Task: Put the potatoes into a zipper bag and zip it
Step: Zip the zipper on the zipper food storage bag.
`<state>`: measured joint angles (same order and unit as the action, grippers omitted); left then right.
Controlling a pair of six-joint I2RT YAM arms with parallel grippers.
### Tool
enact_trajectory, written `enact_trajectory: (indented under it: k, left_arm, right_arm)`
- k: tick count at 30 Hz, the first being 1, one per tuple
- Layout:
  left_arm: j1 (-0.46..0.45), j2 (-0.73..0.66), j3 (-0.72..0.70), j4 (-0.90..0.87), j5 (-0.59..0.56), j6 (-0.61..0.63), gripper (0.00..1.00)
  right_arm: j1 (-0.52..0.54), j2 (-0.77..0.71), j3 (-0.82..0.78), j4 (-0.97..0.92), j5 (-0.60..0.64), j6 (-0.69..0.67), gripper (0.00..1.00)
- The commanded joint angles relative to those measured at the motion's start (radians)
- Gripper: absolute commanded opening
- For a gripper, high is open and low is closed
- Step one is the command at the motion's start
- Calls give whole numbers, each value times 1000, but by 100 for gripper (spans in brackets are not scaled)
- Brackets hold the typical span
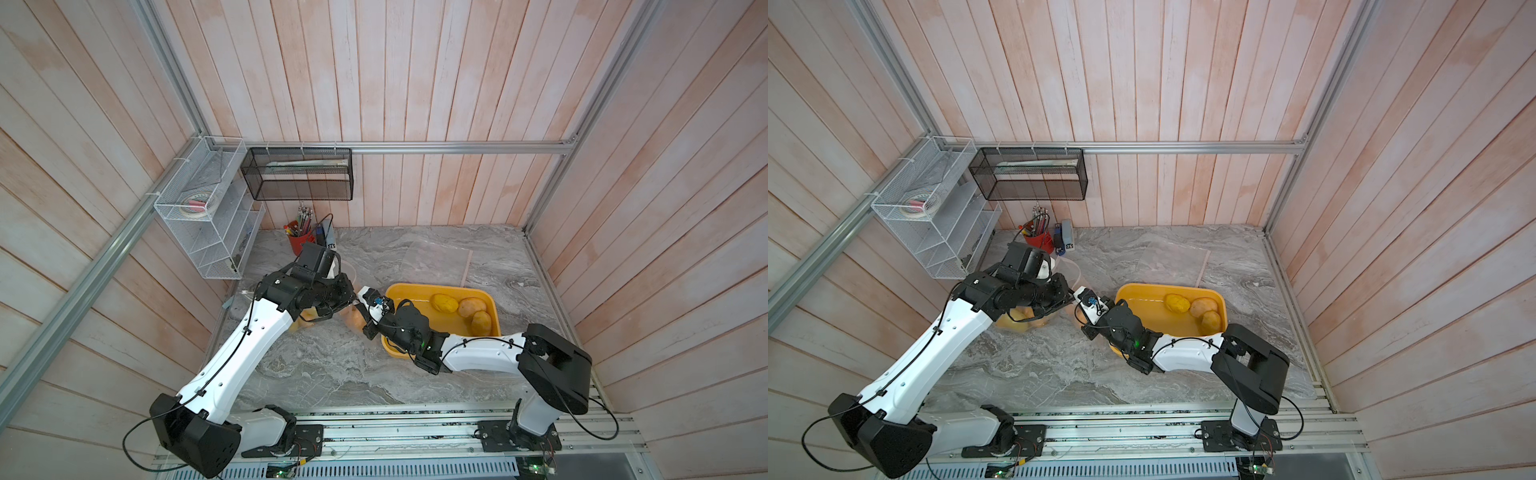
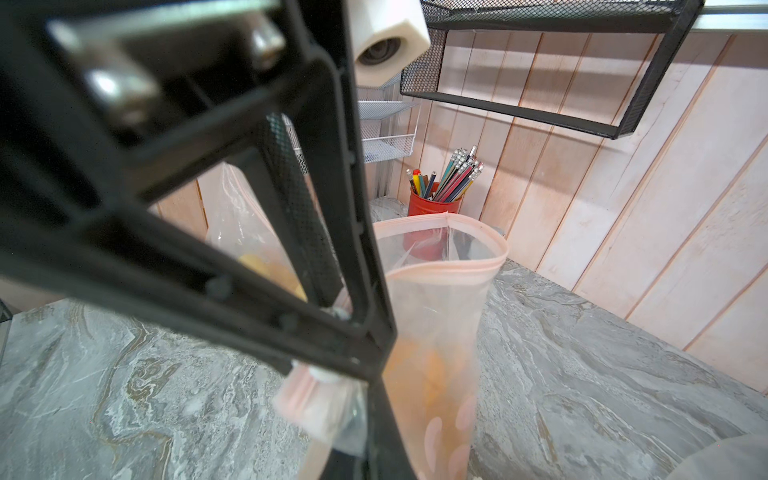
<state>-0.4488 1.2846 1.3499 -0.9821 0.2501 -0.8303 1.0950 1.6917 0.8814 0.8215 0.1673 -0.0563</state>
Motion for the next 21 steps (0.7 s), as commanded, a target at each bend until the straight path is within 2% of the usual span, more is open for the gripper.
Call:
enact_trajectory:
  k: [1,7,10,21]
  left_arm:
    - [2,2,20,-17,-23,20,15]
    - [2,-2,24,-21,-38,20,25]
    - [2,-1,23,-13,-36,23,25]
    - [4,-10,29,-13,-18,20,8]
  right_arm:
    - [-4,-16,-10,32,11,-1,0]
    - [-4,-11,-10,31,11,1,0]
    - [-4,-15,-13,33,6,3,0]
    - [-3,-16,-12,34,9,8,0]
